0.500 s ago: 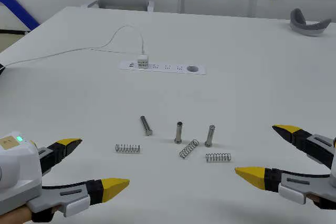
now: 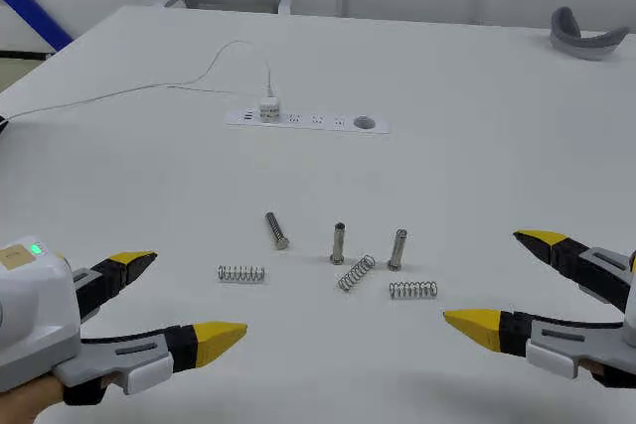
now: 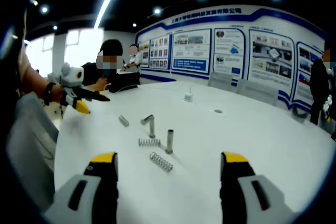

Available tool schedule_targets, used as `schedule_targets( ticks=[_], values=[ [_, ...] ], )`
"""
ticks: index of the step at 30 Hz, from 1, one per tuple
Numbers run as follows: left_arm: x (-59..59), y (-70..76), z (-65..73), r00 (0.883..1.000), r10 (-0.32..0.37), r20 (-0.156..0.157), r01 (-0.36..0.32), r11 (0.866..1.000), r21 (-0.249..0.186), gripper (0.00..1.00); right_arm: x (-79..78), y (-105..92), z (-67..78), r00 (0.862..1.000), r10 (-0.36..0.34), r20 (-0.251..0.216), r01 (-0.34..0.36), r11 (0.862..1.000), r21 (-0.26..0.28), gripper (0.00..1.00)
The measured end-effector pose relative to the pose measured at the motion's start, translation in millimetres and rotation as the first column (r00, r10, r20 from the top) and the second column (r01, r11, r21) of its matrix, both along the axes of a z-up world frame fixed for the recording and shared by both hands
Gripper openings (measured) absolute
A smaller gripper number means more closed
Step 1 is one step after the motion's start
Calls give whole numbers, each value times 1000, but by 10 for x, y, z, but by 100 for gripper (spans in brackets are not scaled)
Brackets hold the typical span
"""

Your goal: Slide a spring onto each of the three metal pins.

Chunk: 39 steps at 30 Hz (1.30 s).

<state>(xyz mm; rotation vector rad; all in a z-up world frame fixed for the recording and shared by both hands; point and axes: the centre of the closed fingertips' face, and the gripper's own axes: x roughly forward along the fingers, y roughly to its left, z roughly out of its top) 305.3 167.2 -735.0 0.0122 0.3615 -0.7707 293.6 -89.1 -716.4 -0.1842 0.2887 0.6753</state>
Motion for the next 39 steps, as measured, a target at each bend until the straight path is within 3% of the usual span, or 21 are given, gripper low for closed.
schedule_targets(
  ticks=[12,39],
  values=[
    [160,-27,110,1000,11,13,-11,1000,-20,87,1,-5,10,1000,-7,3,7,1000,6,81],
    [251,-13,75,1000,11,0,-11,1000,-17,85,-11,48,9,1000,19,-2,-19,1000,-14,81]
  ],
)
